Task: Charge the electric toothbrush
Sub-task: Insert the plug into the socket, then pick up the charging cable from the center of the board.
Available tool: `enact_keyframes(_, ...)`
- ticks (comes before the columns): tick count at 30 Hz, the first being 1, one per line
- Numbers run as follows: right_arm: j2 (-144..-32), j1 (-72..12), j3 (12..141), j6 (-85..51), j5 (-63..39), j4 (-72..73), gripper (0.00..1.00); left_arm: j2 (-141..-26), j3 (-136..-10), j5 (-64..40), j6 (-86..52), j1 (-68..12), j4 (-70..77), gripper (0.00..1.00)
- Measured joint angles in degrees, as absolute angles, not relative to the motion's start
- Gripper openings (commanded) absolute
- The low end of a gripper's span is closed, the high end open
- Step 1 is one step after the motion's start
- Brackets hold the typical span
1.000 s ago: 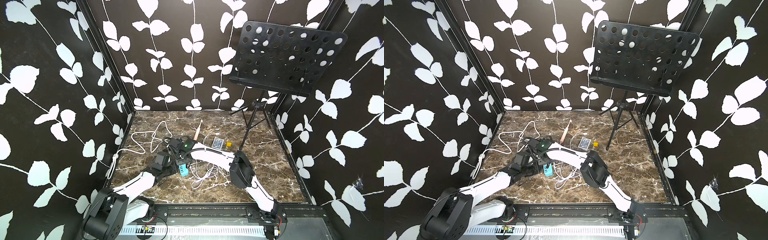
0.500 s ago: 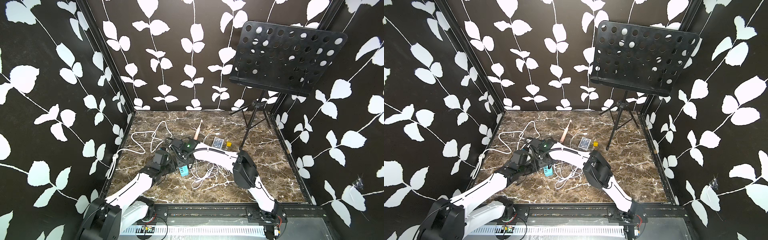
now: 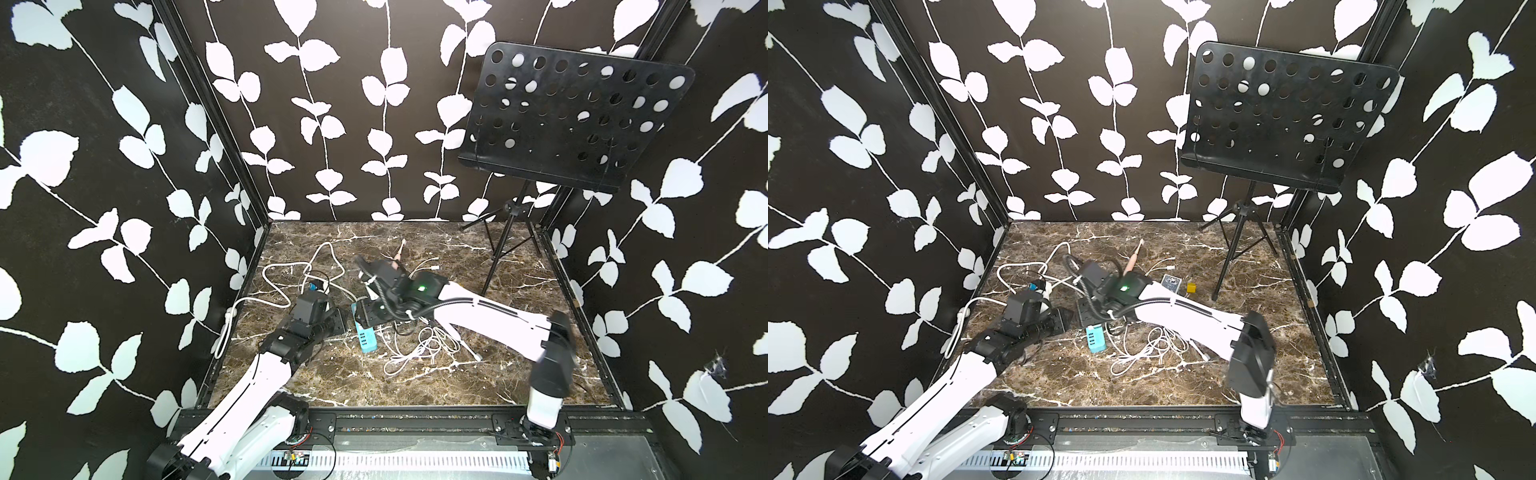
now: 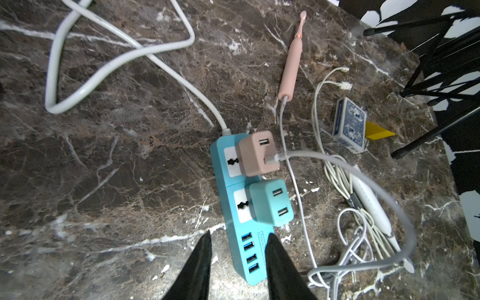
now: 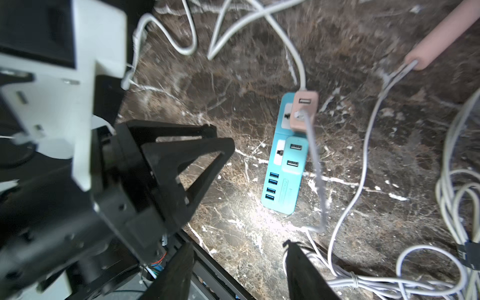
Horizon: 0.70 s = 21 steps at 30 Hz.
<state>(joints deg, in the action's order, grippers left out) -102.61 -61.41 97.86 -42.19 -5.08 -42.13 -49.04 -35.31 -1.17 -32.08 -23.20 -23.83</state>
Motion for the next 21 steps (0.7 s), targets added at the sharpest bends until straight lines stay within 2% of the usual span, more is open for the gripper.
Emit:
enact_keyframes(4,-96.99,-56.42,89.27,-41.8,-2.9,-40.99,0.55,-49.39,-38.7,-1.72,-29.87,-23.2,-25.12,0.42)
enact_keyframes(9,-98.78,-46.96,80.75,-38.09,0.47,-38.89,0.54,-52.49,-43.94,-2.52,-26.87,-25.85,-25.36,0.46)
enact_keyframes(16,-112.14,-43.57,84.82,-31.14,1.96,-36.49,0.49,-58.85,-50.04,-2.07,-23.92,-31.05,-23.73,0.48)
enact_keyframes(21,-115.31,-40.32,87.77,-30.41,3.27,-34.02,0.45,-60.86,-50.68,-1.13,-22.87,-31.05,-22.13,0.49)
